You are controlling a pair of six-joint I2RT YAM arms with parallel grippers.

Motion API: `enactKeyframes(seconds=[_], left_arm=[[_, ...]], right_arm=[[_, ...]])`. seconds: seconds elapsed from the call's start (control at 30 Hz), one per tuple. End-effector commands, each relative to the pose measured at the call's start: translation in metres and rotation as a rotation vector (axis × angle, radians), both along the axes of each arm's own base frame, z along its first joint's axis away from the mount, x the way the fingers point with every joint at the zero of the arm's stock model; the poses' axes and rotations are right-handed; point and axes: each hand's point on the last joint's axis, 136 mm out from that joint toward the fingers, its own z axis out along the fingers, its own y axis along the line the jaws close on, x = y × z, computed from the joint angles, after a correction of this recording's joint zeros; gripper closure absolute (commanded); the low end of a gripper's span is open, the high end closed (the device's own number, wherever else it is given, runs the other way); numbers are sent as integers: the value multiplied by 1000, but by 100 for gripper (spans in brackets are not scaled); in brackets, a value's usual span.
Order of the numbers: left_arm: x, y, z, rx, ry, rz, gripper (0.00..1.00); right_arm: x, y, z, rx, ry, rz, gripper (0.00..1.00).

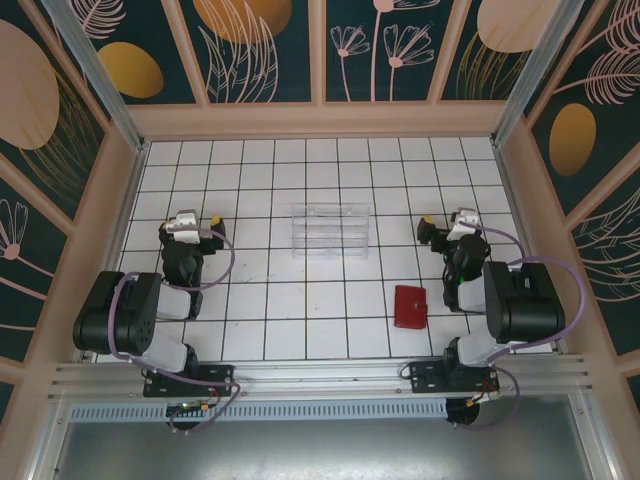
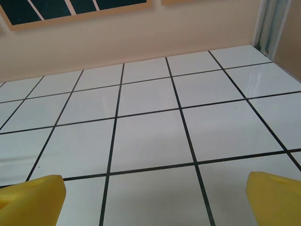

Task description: Take the credit cards out of the card holder

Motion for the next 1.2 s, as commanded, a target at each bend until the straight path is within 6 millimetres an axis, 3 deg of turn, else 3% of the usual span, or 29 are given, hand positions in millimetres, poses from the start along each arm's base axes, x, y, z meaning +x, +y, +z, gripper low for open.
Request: enactKeyframes(seconds=[0.0, 0.93, 1.17], left_arm=[[1, 2, 11, 1, -42, 4, 1], [1, 2, 12, 0, -45, 3, 1], [9, 16, 24, -24, 1, 91, 1]], right_arm=[[6, -2, 13, -5, -45, -4, 1], [6, -3, 13, -3, -45, -3, 1], [8, 3, 26, -19, -35, 14, 1]])
